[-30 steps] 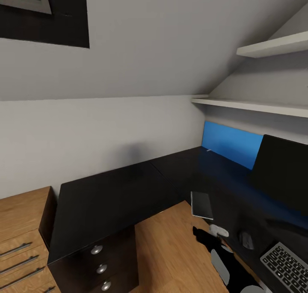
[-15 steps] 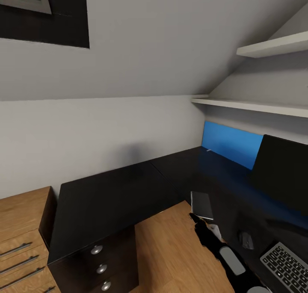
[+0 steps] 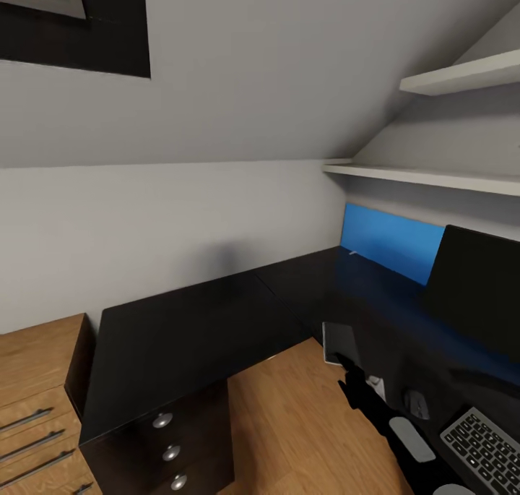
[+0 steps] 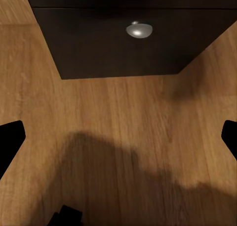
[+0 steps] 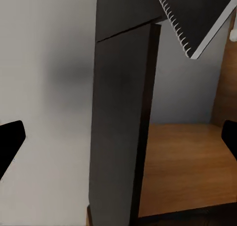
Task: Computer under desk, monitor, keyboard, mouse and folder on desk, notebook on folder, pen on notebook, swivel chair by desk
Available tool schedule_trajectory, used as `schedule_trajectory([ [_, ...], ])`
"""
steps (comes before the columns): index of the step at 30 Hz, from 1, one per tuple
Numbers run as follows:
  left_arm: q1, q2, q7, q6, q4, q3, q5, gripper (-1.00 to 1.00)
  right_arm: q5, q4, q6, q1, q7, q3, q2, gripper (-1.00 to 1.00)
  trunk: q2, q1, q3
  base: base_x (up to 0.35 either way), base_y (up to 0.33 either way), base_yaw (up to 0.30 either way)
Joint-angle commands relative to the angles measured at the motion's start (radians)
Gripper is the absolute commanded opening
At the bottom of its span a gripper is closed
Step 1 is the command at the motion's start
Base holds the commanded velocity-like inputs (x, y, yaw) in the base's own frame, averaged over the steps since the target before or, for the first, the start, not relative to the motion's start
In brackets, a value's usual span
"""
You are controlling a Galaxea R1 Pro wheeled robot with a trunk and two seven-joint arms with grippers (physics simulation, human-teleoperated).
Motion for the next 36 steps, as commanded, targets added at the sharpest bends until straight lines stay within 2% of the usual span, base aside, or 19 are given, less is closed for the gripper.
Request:
schedule_trajectory([
  [1,-0.001,0.000,-0.004,-0.003,0.001,-0.002,0.009,1.00,-0.008,0.001,0.009,-0.001,0.016,-0.004,-0.002,1.00,-0.008,0.004,-0.004,0.000,0.000,0.000],
  [7,-0.001,0.000,-0.004,-0.003,0.001,-0.002,0.009,1.00,-0.007,0.005,0.010,-0.001,0.042,-0.004,-0.007,1.00,-0.050,0.027,-0.023,0.000,0.000,0.000],
  [16,-0.001,0.000,-0.004,-0.003,0.001,-0.002,0.009,1.00,-0.008,0.016,0.011,-0.001,0.046,-0.004,-0.010,1.00,-0.113,0.061,-0.051,0.000,0.000,0.000],
  [24,-0.001,-0.001,-0.004,-0.003,0.001,-0.002,0.009,1.00,-0.009,0.026,0.017,-0.001,0.047,-0.005,-0.029,1.00,-0.169,0.092,-0.076,0.000,0.000,0.000],
  [36,-0.001,-0.002,-0.004,-0.003,0.001,-0.002,0.007,1.00,-0.010,0.026,0.033,-0.001,0.053,-0.005,-0.033,1.00,-0.253,0.138,-0.114,0.000,0.000,0.000],
])
